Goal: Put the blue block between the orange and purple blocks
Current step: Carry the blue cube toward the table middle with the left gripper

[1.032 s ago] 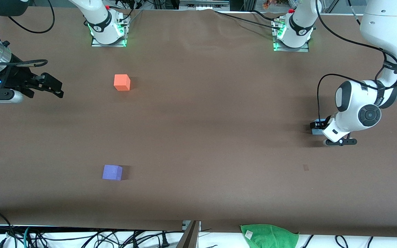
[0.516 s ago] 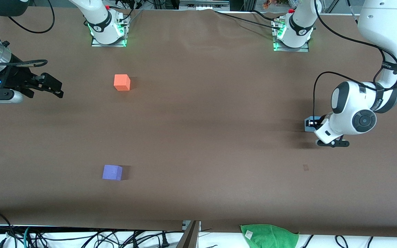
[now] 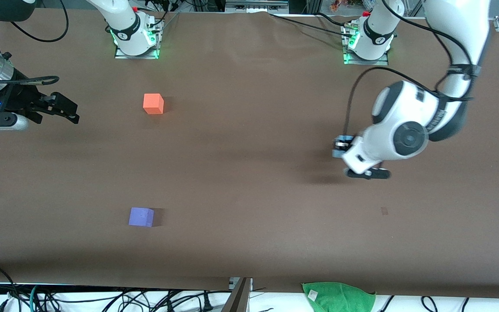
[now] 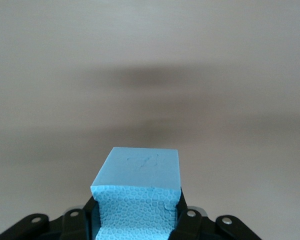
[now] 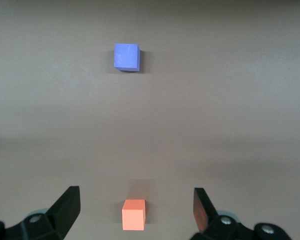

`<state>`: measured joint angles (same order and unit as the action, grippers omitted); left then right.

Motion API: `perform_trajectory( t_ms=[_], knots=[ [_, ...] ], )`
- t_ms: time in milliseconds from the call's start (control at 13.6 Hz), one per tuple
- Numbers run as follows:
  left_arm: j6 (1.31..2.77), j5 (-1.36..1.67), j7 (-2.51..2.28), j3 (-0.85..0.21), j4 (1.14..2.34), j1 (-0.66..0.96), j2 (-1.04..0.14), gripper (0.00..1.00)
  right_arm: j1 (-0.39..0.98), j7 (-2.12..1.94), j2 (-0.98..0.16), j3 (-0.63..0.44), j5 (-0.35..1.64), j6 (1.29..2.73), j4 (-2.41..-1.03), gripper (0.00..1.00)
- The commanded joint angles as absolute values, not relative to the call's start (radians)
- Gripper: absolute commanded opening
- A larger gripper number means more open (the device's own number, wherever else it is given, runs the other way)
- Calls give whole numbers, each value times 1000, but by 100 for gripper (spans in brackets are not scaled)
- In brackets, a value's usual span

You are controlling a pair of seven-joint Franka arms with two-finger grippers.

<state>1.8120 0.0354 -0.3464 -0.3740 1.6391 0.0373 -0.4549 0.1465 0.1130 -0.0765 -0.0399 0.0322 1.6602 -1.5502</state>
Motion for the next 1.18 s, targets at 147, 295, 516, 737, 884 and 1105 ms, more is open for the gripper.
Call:
perform_trajectory(
  t_ms=[147, 295, 516, 737, 884, 1105],
  knots=[
    [1908, 74, -595, -359, 1410, 273, -681, 20, 140, 103, -84, -37, 37, 1654, -1532, 100],
    [2012, 49, -664, -325, 1411, 360, -715, 20, 140, 101, -84, -37, 35, 1654, -1532, 100],
    [2043, -27, -765, -284, 1408, 452, -767, 20, 143, 103, -84, -35, 31, 1655, -1532, 100],
    [2108, -58, -781, -275, 1413, 482, -796, 25, 153, 117, -84, -35, 34, 1651, -1532, 100],
    [2129, -67, -781, -269, 1411, 498, -816, 46, 146, 104, -103, -34, 40, 1657, -1534, 100],
    [2134, -100, -794, -265, 1411, 500, -813, 100, 146, 103, -167, -34, 34, 1651, -1534, 100]
  ],
)
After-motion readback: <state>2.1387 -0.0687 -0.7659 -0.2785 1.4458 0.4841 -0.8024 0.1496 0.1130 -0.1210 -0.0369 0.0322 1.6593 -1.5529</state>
